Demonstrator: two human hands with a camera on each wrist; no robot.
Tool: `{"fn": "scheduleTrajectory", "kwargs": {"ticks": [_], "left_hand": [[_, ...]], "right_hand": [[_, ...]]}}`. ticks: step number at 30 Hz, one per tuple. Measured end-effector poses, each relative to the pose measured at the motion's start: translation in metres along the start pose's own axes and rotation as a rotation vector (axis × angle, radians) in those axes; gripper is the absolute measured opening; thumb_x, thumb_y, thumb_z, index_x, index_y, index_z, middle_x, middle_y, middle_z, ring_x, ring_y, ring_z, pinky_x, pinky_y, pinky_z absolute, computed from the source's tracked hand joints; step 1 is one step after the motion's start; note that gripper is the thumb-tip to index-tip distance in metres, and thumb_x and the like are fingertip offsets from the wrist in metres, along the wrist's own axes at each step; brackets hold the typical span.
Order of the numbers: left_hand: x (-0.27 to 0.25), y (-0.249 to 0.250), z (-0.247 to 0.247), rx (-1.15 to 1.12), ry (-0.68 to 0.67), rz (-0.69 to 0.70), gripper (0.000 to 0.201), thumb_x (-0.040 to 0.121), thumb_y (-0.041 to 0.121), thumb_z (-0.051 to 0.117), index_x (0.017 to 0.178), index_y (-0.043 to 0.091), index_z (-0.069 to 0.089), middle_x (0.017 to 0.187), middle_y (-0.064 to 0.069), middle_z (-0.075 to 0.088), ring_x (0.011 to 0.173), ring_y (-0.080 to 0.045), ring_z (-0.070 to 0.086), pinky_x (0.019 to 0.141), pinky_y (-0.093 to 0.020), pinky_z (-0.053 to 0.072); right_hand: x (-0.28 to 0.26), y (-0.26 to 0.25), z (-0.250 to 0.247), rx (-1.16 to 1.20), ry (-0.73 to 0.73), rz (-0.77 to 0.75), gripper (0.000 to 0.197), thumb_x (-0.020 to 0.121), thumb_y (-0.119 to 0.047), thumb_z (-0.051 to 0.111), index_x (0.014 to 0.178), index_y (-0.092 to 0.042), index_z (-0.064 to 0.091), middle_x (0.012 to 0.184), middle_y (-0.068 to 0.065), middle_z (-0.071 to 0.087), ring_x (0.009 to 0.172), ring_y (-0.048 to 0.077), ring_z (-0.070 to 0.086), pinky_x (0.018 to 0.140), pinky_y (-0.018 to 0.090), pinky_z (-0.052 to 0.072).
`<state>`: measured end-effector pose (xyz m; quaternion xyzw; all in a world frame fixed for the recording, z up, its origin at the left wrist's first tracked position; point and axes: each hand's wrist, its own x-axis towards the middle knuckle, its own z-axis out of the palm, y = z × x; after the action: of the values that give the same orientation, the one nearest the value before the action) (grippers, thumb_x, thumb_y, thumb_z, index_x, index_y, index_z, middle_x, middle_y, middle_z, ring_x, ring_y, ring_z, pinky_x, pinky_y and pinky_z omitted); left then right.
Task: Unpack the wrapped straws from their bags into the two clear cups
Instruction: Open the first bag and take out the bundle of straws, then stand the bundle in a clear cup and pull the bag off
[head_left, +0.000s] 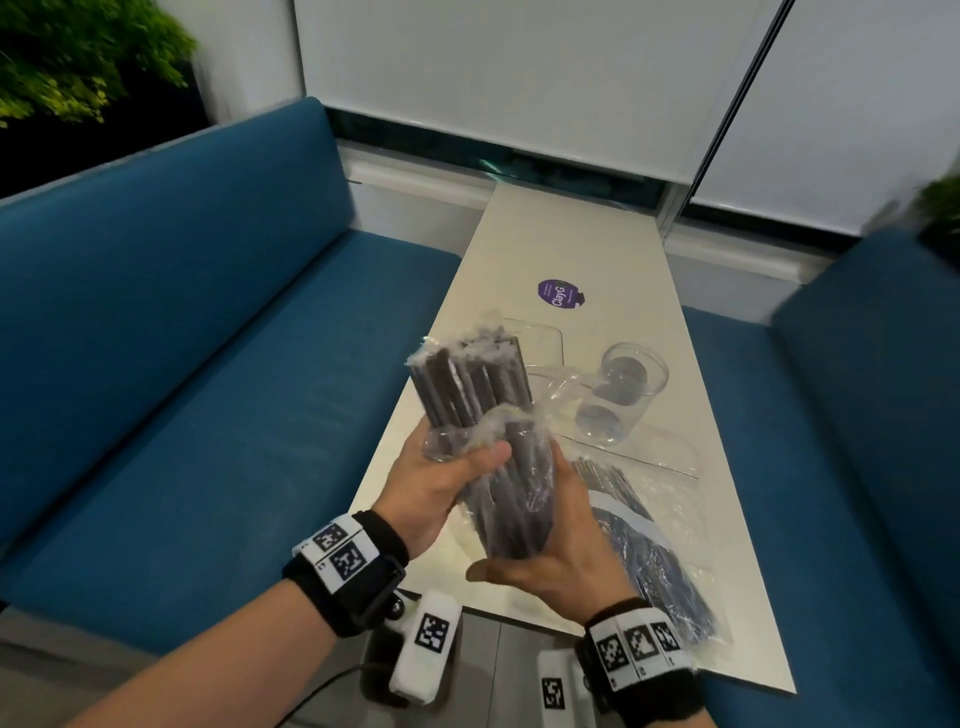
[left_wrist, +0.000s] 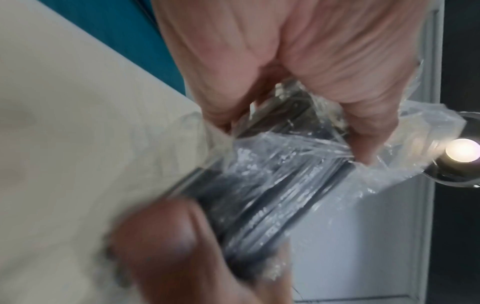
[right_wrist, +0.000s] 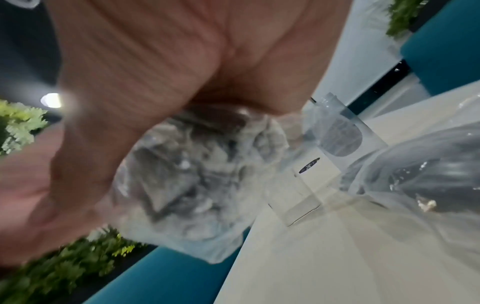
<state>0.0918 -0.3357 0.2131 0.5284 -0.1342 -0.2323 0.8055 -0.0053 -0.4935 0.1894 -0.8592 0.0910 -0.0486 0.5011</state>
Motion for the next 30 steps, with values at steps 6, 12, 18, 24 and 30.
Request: {"fn": "scheduleTrajectory", "kwargs": {"ticks": [6, 12, 18, 24, 30], "left_hand": [[-0.002, 0.009, 0.026, 0.073, -0.088, -0.014, 0.083, 0.073, 0.042, 0.089, 0.143, 0.020, 0.050, 0.135, -0.010, 0.069, 0.126, -0.031, 0.065, 0.107, -0.055, 0.051], [-0.002, 0.039, 0.004, 0.435, -0.230, -0.015, 0.137, 0.052, 0.067, 0.089, 0.155, 0.052, -0.001, 0.155, 0.014, 0.050, 0.141, -0.003, 0.048, 0.118, -0.041, 0.038], [-0.019, 0.059, -0.011, 1.144, -0.186, 0.836, 0.089, 0.076, -0.006, 0.075, 0.149, 0.024, 0.034, 0.161, -0.002, 0.033, 0.151, -0.019, 0.033, 0.122, -0.046, 0.035], [0.011, 0.045, -0.024, 2.070, -0.563, 1.260, 0.117, 0.078, -0.008, 0.069, 0.163, 0.037, 0.003, 0.171, -0.007, -0.020, 0.157, -0.034, -0.020, 0.125, -0.058, -0.010], [0.059, 0.047, 0.005, 1.971, -0.452, 1.315, 0.067, 0.088, 0.021, 0.065, 0.148, 0.032, 0.039, 0.166, -0.004, 0.035, 0.156, -0.038, 0.013, 0.120, -0.073, 0.003]], "right_hand": [[0.016, 0.018, 0.017, 0.210, 0.210, 0.035, 0.092, 0.055, -0.029, 0.097, 0.129, -0.041, 0.042, 0.101, 0.003, 0.077, 0.081, 0.029, 0.079, 0.069, 0.054, 0.065], [0.011, 0.008, 0.002, 0.423, 0.171, -0.058, 0.048, 0.071, -0.012, 0.092, 0.112, -0.012, 0.067, 0.077, 0.012, 0.077, 0.061, 0.032, 0.075, 0.054, 0.035, 0.058], [0.011, 0.015, -0.011, 0.457, 0.120, 0.003, 0.059, 0.067, -0.006, 0.090, 0.118, -0.013, 0.061, 0.083, 0.015, 0.076, 0.062, 0.021, 0.075, 0.052, 0.031, 0.057], [0.012, -0.003, -0.029, 0.320, -0.145, -0.014, 0.089, 0.074, 0.000, 0.083, 0.145, -0.032, 0.042, 0.126, -0.010, 0.073, 0.117, 0.012, 0.072, 0.090, 0.032, 0.062], [0.030, -0.045, -0.064, 0.269, -0.137, -0.035, 0.075, 0.072, -0.033, 0.091, 0.137, -0.037, 0.052, 0.128, -0.003, 0.073, 0.115, 0.019, 0.074, 0.100, 0.048, 0.059]]}}
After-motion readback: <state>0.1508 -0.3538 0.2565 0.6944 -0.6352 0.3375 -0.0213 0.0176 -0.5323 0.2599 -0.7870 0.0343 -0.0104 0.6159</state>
